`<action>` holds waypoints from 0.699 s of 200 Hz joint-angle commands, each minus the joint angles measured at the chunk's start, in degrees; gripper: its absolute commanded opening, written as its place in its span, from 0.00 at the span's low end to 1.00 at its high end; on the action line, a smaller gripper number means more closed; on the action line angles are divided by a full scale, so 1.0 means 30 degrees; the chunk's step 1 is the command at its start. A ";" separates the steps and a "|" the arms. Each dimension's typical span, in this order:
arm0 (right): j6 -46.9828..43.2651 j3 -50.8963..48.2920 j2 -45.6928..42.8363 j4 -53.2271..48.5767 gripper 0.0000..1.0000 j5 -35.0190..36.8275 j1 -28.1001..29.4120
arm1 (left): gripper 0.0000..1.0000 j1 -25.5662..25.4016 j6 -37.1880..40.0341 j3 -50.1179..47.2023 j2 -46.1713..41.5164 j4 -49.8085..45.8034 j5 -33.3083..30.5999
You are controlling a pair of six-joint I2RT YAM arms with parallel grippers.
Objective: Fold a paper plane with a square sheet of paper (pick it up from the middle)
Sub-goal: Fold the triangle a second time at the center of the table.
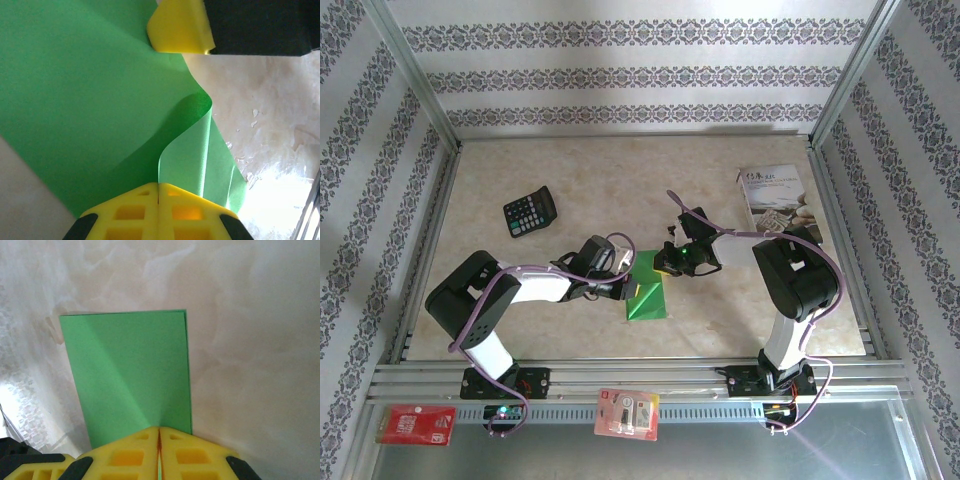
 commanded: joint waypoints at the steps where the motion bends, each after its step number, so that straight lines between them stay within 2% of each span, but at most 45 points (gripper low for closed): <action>1: -0.0339 -0.0067 0.0267 -0.0817 0.10 0.0820 -0.0243 | 0.02 0.0309 0.0146 0.0113 0.0172 0.0023 0.0219; 140: -0.0350 -0.0100 0.0179 -0.0857 0.10 0.0875 -0.0228 | 0.02 0.0575 0.0288 0.0145 0.0300 -0.0414 0.0270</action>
